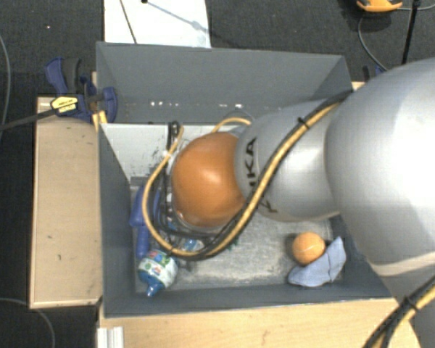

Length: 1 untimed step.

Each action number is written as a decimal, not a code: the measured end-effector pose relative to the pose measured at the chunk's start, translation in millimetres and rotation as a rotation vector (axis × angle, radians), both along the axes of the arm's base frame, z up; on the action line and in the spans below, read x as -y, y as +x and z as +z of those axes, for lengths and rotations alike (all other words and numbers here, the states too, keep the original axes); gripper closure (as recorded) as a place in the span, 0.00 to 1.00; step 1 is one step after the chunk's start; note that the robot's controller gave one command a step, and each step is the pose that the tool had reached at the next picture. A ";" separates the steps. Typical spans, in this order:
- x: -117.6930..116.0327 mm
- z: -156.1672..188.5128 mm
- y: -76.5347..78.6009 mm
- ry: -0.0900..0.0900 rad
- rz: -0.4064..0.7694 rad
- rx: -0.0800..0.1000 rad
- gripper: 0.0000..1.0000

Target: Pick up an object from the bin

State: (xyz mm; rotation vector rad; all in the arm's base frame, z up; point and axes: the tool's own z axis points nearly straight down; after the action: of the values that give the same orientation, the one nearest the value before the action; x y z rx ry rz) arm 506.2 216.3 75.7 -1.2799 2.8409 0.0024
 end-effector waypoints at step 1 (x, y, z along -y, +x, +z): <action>-0.1 5.2 -1.0 -0.001 0.001 -0.003 1.00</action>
Offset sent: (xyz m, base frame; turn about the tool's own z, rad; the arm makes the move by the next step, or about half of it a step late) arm 0.0002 0.0000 0.0703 0.0000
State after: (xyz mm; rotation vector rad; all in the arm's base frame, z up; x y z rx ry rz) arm 505.2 216.4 80.9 -1.2827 2.8434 0.0029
